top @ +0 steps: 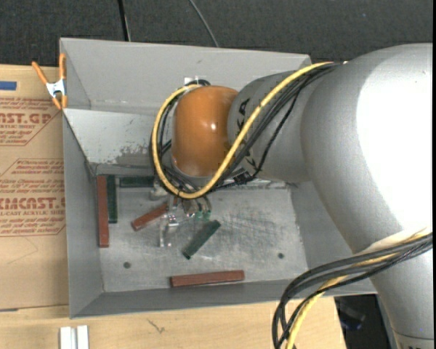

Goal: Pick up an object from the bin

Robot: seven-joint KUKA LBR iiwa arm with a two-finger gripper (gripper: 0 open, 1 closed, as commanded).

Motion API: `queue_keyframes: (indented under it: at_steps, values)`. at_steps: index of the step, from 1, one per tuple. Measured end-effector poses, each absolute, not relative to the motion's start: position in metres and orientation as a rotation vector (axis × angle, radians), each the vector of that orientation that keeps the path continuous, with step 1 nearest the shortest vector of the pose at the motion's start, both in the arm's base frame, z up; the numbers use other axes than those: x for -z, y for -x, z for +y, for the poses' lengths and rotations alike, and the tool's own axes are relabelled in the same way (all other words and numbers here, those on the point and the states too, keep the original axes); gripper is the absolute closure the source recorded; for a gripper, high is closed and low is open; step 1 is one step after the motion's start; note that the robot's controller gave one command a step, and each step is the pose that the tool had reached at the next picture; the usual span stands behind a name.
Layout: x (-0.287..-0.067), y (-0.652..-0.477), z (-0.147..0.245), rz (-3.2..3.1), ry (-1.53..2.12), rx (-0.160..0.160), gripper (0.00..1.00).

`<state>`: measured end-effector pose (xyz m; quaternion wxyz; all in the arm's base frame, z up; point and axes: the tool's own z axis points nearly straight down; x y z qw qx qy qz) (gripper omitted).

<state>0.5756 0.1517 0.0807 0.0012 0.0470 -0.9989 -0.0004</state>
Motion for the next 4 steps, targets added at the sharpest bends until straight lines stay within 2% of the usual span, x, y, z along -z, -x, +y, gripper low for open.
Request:
queue_keyframes:
  at_steps: [1, 2, 3, 4]
  values:
    - [-0.127, -0.579, 0.133, -3.146, -0.084, 0.003, 0.00]
    - [-0.072, -0.568, 0.144, -3.150, -0.119, 0.006, 0.00]
    - [-0.077, -0.572, 0.142, -3.152, 0.155, 0.012, 1.00]
    - [-0.077, -0.572, 0.142, -3.152, 0.155, 0.012, 1.00]
